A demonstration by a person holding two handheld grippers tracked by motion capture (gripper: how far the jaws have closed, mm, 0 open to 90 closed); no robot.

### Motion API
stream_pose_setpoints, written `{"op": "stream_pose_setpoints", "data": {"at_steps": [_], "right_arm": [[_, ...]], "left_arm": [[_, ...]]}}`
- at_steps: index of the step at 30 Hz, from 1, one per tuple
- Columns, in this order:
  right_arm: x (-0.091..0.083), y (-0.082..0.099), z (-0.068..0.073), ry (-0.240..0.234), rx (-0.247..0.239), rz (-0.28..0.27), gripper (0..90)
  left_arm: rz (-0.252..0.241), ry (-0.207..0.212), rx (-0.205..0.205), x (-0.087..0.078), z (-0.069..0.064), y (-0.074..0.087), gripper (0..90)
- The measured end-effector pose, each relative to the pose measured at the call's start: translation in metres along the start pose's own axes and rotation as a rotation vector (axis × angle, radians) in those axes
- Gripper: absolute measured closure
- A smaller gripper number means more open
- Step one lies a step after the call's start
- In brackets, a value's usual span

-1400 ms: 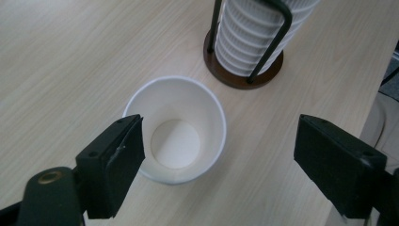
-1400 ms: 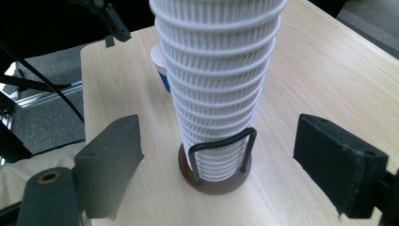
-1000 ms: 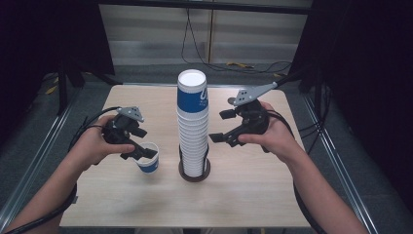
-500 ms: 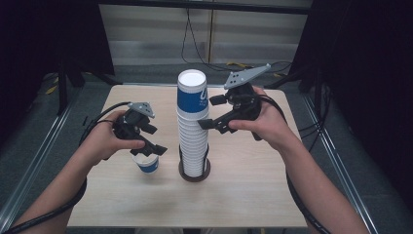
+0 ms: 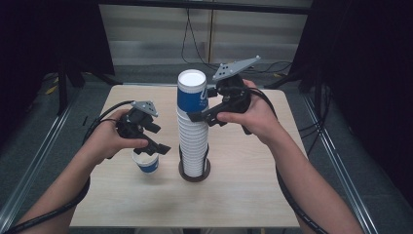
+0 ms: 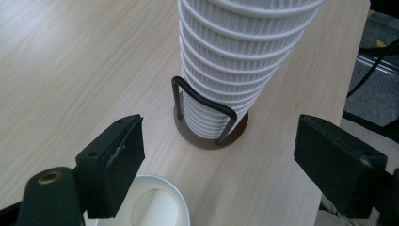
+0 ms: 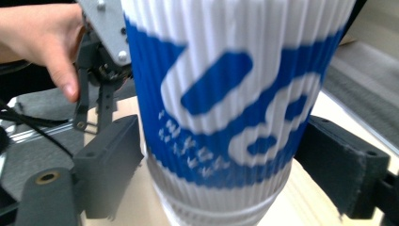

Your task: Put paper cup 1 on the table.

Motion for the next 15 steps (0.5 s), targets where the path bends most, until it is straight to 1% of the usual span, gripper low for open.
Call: {"op": "stream_pose_setpoints", "data": {"at_steps": [3, 5, 7, 8, 11, 12, 13, 15], "right_arm": [[0.001, -0.003, 0.001, -0.002, 0.004, -0.01, 16.1], [0.001, -0.004, 0.001, -0.003, 0.012, -0.012, 16.2], [0.002, -0.004, 0.001, -0.001, 0.009, -0.01, 16.3], [0.003, -0.004, 0.0, 0.008, 0.013, -0.009, 16.6], [0.004, -0.005, 0.0, 0.013, 0.014, -0.009, 17.2], [0.003, -0.005, 0.0, 0.014, 0.009, -0.009, 17.6], [0.003, -0.005, 0.0, 0.016, 0.007, -0.01, 17.8], [0.003, -0.005, 0.0, 0.016, 0.006, -0.011, 17.9]], "left_arm": [[0.001, 0.0, 0.002, 0.0, 0.0, 0.0, 16.6], [-0.007, 0.003, 0.0, 0.0, 0.0, -0.001, 16.6], [-0.005, 0.004, 0.005, -0.001, 0.0, -0.002, 16.6], [-0.012, 0.003, 0.008, -0.002, 0.0, -0.004, 16.5], [-0.021, 0.004, 0.007, -0.004, -0.001, -0.007, 16.3], [-0.027, 0.009, 0.014, -0.006, -0.002, -0.011, 16.3], [-0.035, 0.01, 0.011, -0.006, -0.003, -0.014, 16.3], [-0.044, 0.009, 0.026, -0.009, -0.004, -0.02, 15.9]]}}
Point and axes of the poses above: each handheld gripper's, and its own axes: x roughly forward along the jaws, y roughly out of its underside, z roughly to its left, the point moved 7 cm from there along x, roughly forward along the jaws, and after that the axes turned 3 degrees about y, right-handed, at the moved point
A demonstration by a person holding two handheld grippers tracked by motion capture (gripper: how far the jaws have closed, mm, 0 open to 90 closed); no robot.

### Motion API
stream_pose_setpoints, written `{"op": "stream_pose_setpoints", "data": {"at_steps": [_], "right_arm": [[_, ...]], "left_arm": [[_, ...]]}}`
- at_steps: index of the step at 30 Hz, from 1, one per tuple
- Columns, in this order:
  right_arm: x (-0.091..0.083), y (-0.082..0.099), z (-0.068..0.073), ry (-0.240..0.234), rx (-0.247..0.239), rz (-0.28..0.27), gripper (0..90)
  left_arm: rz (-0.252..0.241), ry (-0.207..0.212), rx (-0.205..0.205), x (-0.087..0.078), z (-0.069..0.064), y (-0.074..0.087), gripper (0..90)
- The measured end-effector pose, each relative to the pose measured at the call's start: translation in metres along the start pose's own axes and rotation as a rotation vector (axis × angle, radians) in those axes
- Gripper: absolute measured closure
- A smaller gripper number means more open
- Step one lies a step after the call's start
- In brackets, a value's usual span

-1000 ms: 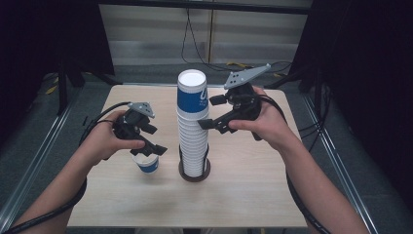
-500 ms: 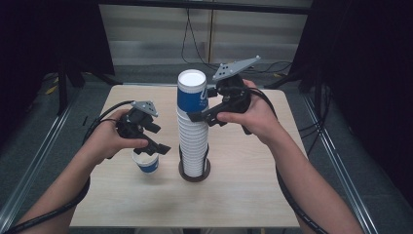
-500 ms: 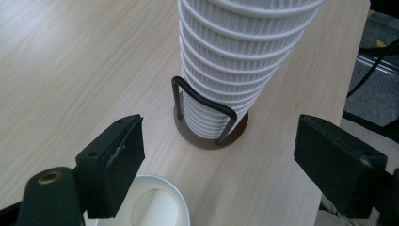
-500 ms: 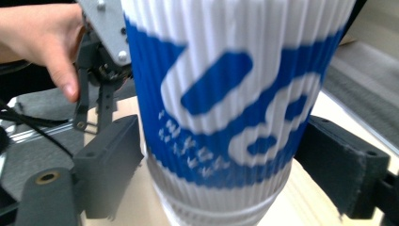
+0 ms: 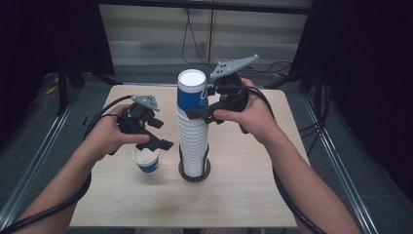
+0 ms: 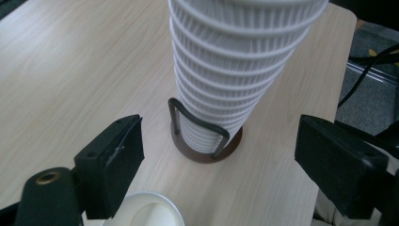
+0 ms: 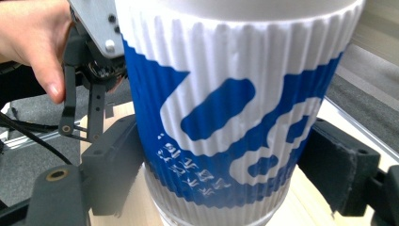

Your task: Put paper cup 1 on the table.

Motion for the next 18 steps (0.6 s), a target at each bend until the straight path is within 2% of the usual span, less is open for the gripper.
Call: {"op": "stream_pose_setpoints", "data": {"at_steps": [2, 6, 9, 10, 11, 18], "right_arm": [[0.0, 0.0, 0.0, 0.004, 0.003, -0.004, 18.1], [0.0, 0.0, 0.0, 0.006, 0.001, -0.004, 18.2], [0.0, 0.0, 0.001, 0.006, -0.001, -0.005, 18.3], [0.0, 0.0, 0.001, 0.005, -0.002, -0.005, 18.3], [0.0, 0.0, 0.001, 0.004, -0.005, -0.005, 18.3], [-0.001, 0.001, 0.002, 0.008, -0.004, -0.01, 18.2]], "left_arm": [[-0.032, -0.004, 0.003, -0.001, -0.002, -0.009, 16.0], [-0.063, 0.007, 0.01, -0.004, -0.005, -0.024, 15.9], [-0.075, 0.001, 0.04, -0.006, -0.006, -0.035, 15.9], [-0.086, 0.003, 0.031, -0.006, -0.007, -0.038, 15.9], [-0.084, 0.001, 0.043, -0.007, -0.007, -0.04, 15.9], [-0.093, 0.008, 0.049, -0.003, -0.01, -0.045, 15.9]]}}
Point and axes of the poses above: each handheld gripper's, and its own axes: x roughly forward along the jaws, y roughly out of its underside, z roughly to its left, the point moved 7 cm from there along x, roughly forward along the jaws, and after that the axes turned 3 degrees about y, right-handed, at the moved point
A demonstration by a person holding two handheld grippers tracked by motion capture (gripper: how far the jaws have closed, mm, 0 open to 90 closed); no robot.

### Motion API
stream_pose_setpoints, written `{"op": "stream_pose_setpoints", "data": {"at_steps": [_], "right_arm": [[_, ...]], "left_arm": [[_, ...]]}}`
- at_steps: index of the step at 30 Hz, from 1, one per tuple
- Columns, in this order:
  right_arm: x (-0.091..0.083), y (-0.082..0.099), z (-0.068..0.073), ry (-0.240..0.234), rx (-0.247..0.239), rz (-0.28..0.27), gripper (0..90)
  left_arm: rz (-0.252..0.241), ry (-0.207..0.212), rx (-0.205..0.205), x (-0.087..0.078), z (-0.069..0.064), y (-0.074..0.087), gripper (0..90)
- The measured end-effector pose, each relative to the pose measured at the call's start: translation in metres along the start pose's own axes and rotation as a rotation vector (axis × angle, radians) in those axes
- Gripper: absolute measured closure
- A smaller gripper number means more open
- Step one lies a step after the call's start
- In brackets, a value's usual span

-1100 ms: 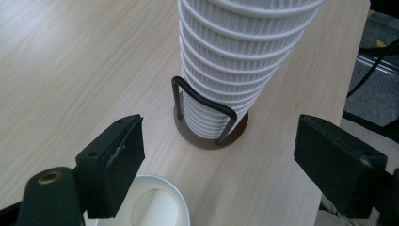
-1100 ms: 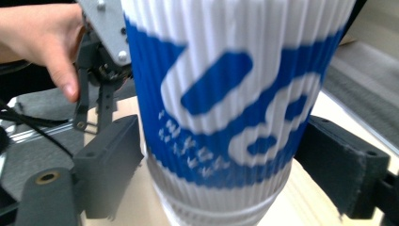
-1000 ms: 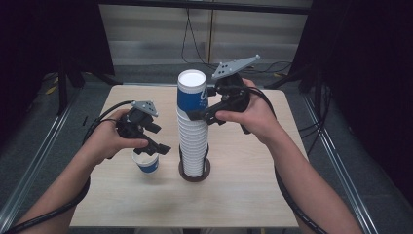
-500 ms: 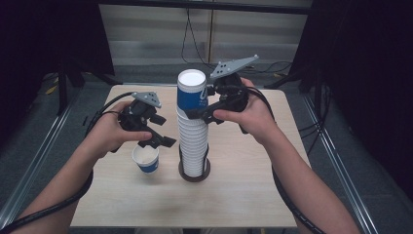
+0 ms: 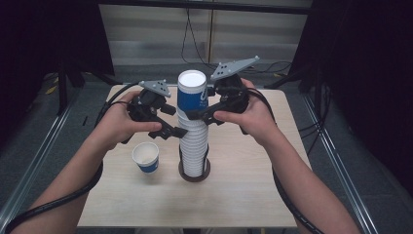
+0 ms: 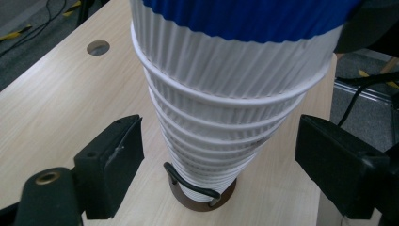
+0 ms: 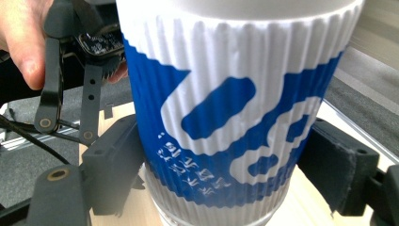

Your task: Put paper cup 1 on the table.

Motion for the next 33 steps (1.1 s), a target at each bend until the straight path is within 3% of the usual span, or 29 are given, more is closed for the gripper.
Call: {"op": "stream_pose_setpoints", "data": {"at_steps": [8, 20, 26, 31, 33], "right_arm": [[0.0, 0.001, 0.0, -0.004, 0.001, -0.015, 17.8], [0.002, 0.002, 0.0, -0.005, 0.008, -0.019, 15.6], [0.001, -0.001, 0.0, 0.004, -0.002, -0.027, 18.1], [-0.001, 0.0, 0.0, 0.002, 0.004, -0.034, 18.5], [-0.002, 0.0, 0.0, 0.002, 0.005, -0.036, 18.6]], "left_arm": [[0.006, 0.0, 0.012, -0.001, 0.0, -0.001, 16.0], [-0.026, -0.001, 0.014, -0.005, -0.001, -0.01, 16.1], [-0.02, 0.01, 0.028, -0.002, -0.001, -0.011, 24.8], [-0.009, 0.007, 0.041, 0.0, -0.001, -0.011, 25.6], [-0.006, 0.013, 0.028, 0.0, -0.001, -0.01, 26.2]]}}
Point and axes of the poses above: each handheld gripper's, and its own axes: x roughly forward along the jaws, y roughly out of its underside, z roughly to its left, the point moved 7 cm from there along x, roughly forward along the jaws, and after that the axes turned 3 degrees about y, right-handed, at the moved point
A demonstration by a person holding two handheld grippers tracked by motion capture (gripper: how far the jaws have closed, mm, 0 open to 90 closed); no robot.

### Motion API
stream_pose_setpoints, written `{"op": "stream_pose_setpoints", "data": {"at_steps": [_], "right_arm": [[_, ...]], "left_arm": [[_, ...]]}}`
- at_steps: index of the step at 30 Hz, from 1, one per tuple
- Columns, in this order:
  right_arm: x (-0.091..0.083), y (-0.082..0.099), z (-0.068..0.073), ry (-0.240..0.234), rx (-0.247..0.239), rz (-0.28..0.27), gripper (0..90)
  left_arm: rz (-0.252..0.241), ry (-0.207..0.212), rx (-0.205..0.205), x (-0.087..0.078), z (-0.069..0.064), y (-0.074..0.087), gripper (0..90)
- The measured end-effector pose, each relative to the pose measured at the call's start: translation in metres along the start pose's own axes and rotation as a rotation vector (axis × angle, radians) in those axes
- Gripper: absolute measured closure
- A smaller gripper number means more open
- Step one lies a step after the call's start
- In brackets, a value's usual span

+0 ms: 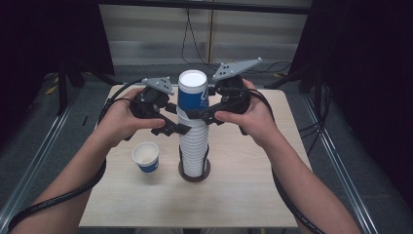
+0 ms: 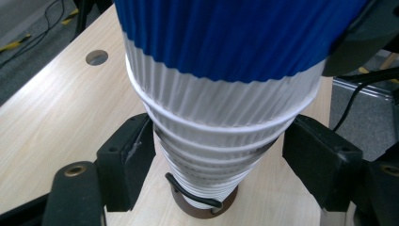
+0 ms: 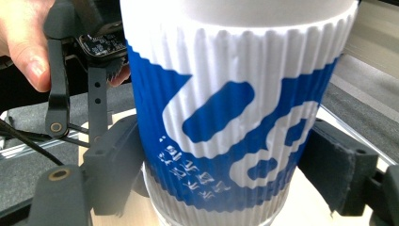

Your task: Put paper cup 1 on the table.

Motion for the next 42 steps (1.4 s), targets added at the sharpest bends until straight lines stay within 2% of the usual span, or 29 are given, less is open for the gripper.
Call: {"op": "stream_pose_setpoints", "data": {"at_steps": [11, 25, 31, 37, 42], "right_arm": [[-0.002, -0.003, 0.0, 0.008, -0.009, -0.012, 19.3], [-0.006, -0.007, 0.0, 0.011, 0.003, -0.027, 20.6], [-0.013, -0.016, 0.0, 0.007, 0.026, -0.076, 22.8], [-0.022, -0.025, -0.001, 0.003, 0.038, -0.119, 24.4], [-0.027, -0.027, -0.002, 0.0, 0.045, -0.118, 24.6]], "left_arm": [[-0.005, -0.001, -0.004, 0.0, 0.0, 0.0, 27.1], [-0.009, -0.002, 0.001, 0.0, 0.0, 0.0, 27.1], [0.001, -0.001, 0.007, 0.0, -0.001, 0.001, 27.1], [-0.019, 0.002, 0.002, 0.0, -0.001, 0.001, 27.2], [-0.025, -0.004, 0.001, 0.0, -0.001, 0.001, 27.3]]}}
Point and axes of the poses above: each handheld gripper's, and its own axes: x roughly forward along the jaws, y roughly out of its underside, z roughly to its left, the point moved 7 cm from there along x, roughly forward along the jaws, and after that the axes turned 3 degrees about y, right-handed, at the moved point
